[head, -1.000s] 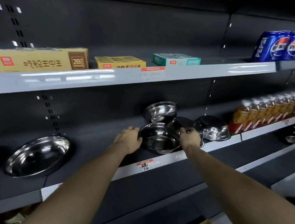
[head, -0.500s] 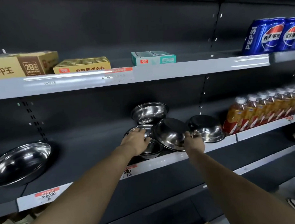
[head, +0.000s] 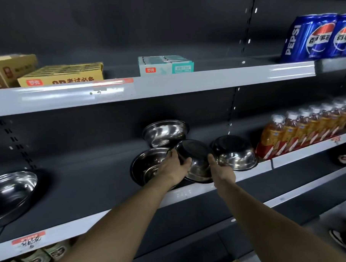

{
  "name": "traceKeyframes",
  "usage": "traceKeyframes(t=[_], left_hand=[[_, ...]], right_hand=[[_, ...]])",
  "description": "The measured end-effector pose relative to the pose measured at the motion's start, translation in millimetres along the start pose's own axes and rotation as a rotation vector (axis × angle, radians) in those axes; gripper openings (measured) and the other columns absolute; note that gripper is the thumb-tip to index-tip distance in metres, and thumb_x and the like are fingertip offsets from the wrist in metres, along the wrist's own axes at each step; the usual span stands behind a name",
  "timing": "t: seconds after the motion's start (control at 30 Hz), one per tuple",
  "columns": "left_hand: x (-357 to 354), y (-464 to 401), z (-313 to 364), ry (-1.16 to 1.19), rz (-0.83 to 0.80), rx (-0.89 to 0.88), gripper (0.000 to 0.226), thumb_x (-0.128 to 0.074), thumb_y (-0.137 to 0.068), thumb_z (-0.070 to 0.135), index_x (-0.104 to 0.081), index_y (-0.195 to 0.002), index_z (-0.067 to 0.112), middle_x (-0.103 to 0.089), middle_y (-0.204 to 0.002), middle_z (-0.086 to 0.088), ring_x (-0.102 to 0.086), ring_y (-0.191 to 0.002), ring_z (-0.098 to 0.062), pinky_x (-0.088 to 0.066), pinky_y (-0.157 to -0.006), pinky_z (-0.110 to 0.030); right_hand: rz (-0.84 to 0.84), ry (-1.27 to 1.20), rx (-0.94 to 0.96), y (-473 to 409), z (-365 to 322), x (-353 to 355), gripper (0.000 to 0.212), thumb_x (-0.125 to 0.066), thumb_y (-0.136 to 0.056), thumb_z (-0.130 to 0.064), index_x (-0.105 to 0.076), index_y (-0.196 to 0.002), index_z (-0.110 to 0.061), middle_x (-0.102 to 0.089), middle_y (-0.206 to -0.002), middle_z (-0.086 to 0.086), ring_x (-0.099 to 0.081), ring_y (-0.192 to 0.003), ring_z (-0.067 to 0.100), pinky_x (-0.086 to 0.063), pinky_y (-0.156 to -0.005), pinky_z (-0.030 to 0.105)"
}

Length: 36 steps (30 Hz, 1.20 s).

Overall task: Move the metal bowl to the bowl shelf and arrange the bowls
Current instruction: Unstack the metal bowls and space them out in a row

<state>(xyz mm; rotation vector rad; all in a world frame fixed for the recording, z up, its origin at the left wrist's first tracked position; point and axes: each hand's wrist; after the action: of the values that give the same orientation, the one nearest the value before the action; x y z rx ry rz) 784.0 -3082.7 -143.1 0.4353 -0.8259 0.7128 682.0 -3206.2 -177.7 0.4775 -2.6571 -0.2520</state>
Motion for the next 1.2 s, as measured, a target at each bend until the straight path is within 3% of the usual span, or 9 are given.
traceKeyframes(t=[0.1, 0.23, 0.37, 0.53, 0.77, 0.9, 1.0, 1.07, 1.2], left_hand=[[0.2, 3.4, 1.8, -0.009, 0.025, -0.007, 0.081, -0.04, -0.096, 0.059, -0.012, -0.159, 0.016, -0.019, -0.164, -0.003, -0.024, -0.149, -0.027, -0.026, -0.12, -0.038], [5.4, 14.5, 0.9, 0.036, 0.043, -0.028, 0.072, -0.041, -0.096, 0.058, -0.028, -0.153, 0.016, -0.038, -0.155, -0.005, -0.039, -0.14, -0.028, -0.036, -0.114, -0.043], [10.2, 28.2, -4.5, 0.092, 0.045, -0.066, 0.059, -0.043, -0.096, 0.055, -0.045, -0.138, 0.013, -0.054, -0.139, -0.006, -0.051, -0.127, -0.026, -0.042, -0.107, -0.045], [22.9, 47.4, -9.3, 0.205, 0.08, -0.144, 0.042, -0.047, -0.095, 0.052, -0.052, -0.123, 0.021, -0.061, -0.125, 0.001, -0.058, -0.116, -0.022, -0.046, -0.103, -0.045], [53.1, 68.2, -31.5, 0.408, 0.236, -0.144, 0.073, -0.047, -0.095, 0.053, -0.022, -0.157, 0.022, -0.03, -0.16, 0.003, -0.034, -0.145, -0.019, -0.027, -0.117, -0.034], [81.0, 76.7, -54.7, 0.693, 0.238, -0.016, 0.073, -0.047, -0.092, 0.06, -0.02, -0.156, 0.037, -0.04, -0.156, 0.005, -0.039, -0.142, -0.02, -0.029, -0.118, -0.036], [102.2, 81.0, -75.5, 0.89, 0.323, 0.036, 0.068, -0.041, -0.095, 0.06, -0.026, -0.155, 0.032, -0.038, -0.157, 0.005, -0.034, -0.145, -0.019, -0.022, -0.117, -0.032], [115.3, 81.6, -92.9, 1.032, 0.34, 0.104, 0.066, -0.033, -0.097, 0.063, -0.037, -0.152, 0.027, -0.043, -0.154, 0.004, -0.037, -0.143, -0.018, -0.021, -0.12, -0.035], [138.7, 90.6, -130.3, 1.254, 0.303, 0.186, 0.067, -0.031, -0.093, 0.07, -0.063, -0.126, 0.021, -0.067, -0.126, 0.0, -0.059, -0.121, -0.02, -0.039, -0.111, -0.037]], right_hand=[[0.061, -0.028, 0.021, 2.1, 2.6, -0.5, 0.057, -0.057, -0.085, -0.068, -0.046, -0.052, -0.023, -0.046, -0.058, -0.009, -0.052, -0.076, 0.021, -0.038, -0.076, 0.031], [0.126, -0.059, 0.047, 9.0, 7.3, -0.5, 0.059, -0.056, -0.083, -0.071, -0.052, -0.055, -0.02, -0.052, -0.061, -0.005, -0.044, -0.058, 0.012, -0.039, -0.07, 0.032], [0.147, -0.059, 0.059, 28.9, 6.3, 5.4, 0.069, -0.051, -0.084, -0.073, -0.07, -0.091, -0.006, -0.066, -0.082, 0.003, -0.059, -0.08, 0.023, -0.04, -0.073, 0.029], [0.235, -0.113, 0.138, 64.2, 1.5, 8.5, 0.073, -0.054, -0.083, -0.071, -0.065, -0.117, -0.008, -0.071, -0.107, 0.008, -0.065, -0.105, 0.029, -0.047, -0.084, 0.032], [0.249, -0.2, 0.373, 114.6, -19.6, -14.8, 0.061, -0.062, -0.086, -0.059, -0.061, -0.125, -0.013, -0.061, -0.09, -0.01, -0.064, -0.099, 0.018, -0.039, -0.08, 0.025], [0.163, -0.188, 0.509, 141.0, -31.5, -40.1, 0.066, -0.065, -0.087, -0.051, -0.048, -0.141, -0.017, -0.066, -0.096, -0.011, -0.062, -0.103, 0.013, -0.043, -0.086, 0.024], [0.083, -0.121, 0.597, 156.5, -34.5, -61.1, 0.066, -0.068, -0.089, -0.032, -0.037, -0.147, -0.027, -0.065, -0.085, -0.003, -0.064, -0.085, 0.011, -0.048, -0.085, 0.027], [0.055, -0.157, 0.592, 163.9, -37.9, -72.8, 0.058, -0.061, -0.092, -0.018, -0.041, -0.145, -0.03, -0.066, -0.092, -0.003, -0.064, -0.087, 0.011, -0.046, -0.084, 0.023], [-0.084, -0.315, 0.419, 173.2, -44.3, -88.8, 0.034, -0.043, -0.098, -0.024, -0.063, -0.125, -0.023, -0.067, -0.105, -0.005, -0.062, -0.098, 0.016, -0.049, -0.087, 0.028]])
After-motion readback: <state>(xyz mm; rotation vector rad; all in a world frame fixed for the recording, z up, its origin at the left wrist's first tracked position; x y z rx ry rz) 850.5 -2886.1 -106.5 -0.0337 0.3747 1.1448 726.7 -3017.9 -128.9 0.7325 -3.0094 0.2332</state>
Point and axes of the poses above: each hand's wrist, its own y-axis away from the middle knuckle, its own x-axis out of the back of the hand, z = x × y
